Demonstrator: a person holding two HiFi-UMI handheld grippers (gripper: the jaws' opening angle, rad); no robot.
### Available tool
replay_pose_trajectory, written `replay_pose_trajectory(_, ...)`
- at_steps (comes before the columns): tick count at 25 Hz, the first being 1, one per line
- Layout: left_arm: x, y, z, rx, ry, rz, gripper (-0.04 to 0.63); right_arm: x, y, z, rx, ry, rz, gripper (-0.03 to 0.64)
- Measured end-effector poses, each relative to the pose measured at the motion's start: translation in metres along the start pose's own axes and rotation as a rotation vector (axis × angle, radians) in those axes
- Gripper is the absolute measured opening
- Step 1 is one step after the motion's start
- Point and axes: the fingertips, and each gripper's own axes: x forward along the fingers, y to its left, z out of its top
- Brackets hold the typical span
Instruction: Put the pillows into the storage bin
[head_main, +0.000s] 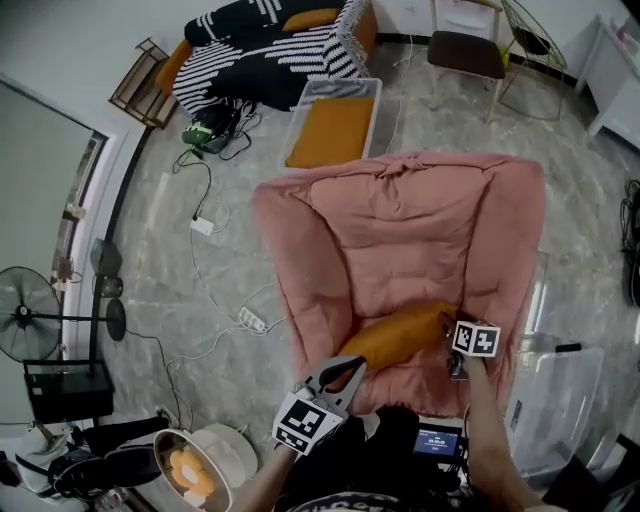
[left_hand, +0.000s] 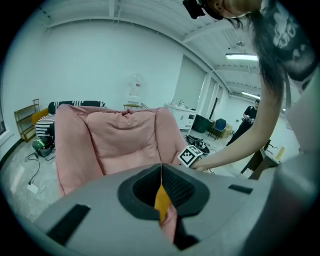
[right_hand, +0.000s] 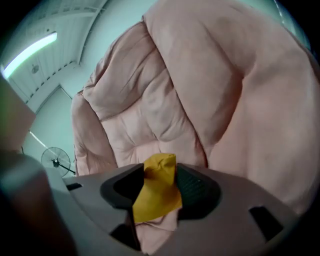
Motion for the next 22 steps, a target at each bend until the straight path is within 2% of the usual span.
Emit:
replay_pose_trajectory(1, -0.001, 0.004, -0.002, -0.010, -0.003, 0.012, 0.014, 0.002, 0.001, -0.002, 0.025, -0.004, 0.009, 0.182)
replay_pose_trajectory(6, -0.020, 0.019, -0.010, -0.031, -0.021, 0.047, 0.012, -0.011, 0.010, -0.015, 0.062, -0.013, -0.019, 0.099)
replay_pose_trajectory(9, -0.033, 0.024, -0.012, -0.019, -0.041, 0.049, 0.014, -0.032, 0.023, -0.014, 0.097, -0.047, 0.000, 0.047)
replay_pose_trajectory(13, -0.057, 0.025, -0.022, -0.009, -0.062, 0.043, 0.014, -0.068, 0.058, -0.014, 0.098, -0.131, 0.029, 0.029)
replay_pose_trajectory(18, -0.094, 0.017, -0.039, 0.011, -0.081, 0.004, 0.012, -0.124, 0.108, -0.030, 0.152, -0.258, 0.041, 0.019)
replay_pose_trajectory(22, -0.119, 0.008, -0.050, 0.025, -0.101, -0.029, 0.014, -0.162, 0.146, -0.046, 0.135, -0.330, 0.067, 0.014)
